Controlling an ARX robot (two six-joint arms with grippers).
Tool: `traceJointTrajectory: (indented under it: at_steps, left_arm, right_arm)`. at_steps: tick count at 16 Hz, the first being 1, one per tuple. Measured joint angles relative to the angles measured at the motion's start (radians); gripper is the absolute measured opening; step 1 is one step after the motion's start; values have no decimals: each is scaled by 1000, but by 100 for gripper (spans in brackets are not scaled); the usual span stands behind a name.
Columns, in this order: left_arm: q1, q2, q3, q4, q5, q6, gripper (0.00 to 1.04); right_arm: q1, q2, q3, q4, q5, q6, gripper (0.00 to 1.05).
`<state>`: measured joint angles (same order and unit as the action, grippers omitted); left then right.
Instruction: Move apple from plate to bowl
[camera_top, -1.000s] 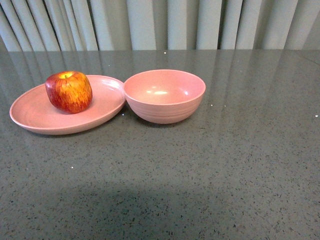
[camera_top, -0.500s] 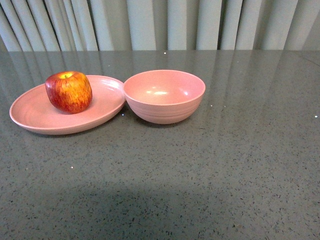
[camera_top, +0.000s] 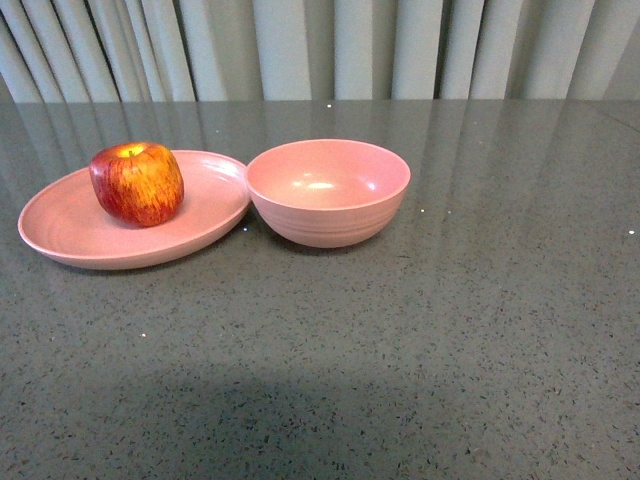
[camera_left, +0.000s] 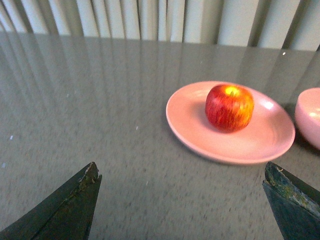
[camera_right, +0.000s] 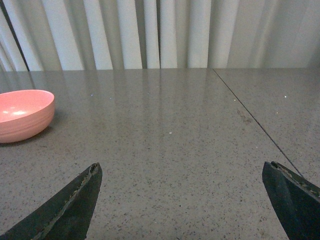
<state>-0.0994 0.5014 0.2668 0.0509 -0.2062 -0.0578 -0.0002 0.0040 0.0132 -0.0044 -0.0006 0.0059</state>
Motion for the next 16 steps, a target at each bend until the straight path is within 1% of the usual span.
traceJointTrajectory:
  at_steps: [2,3,5,6,8,11,15,16]
  left_arm:
    - [0,192,101,165,75,34,98]
    - [0,293,160,222,122,43,98]
    - [19,522,298,267,241,38,98]
    - [21,632,364,279,252,36,98]
    - [11,809,489,256,266,40,98]
    - [-18,991,639,197,265,40,98]
    - [-30,1126,731,129,212,40,98]
    - [-31,1143,743,109,212,39,98]
  right_arm:
    - [0,0,0,0,0,0,98]
    - [0,0,0,0,0,0,98]
    - [0,0,0,0,0,0,98]
    - [0,0,0,0,0,0,98]
    - [0,0,0,0,0,0,98]
    - [0,0,0,0,0,0,98]
    - [0,0,0,0,0,0,98]
    - [0,0,0,0,0,0,98]
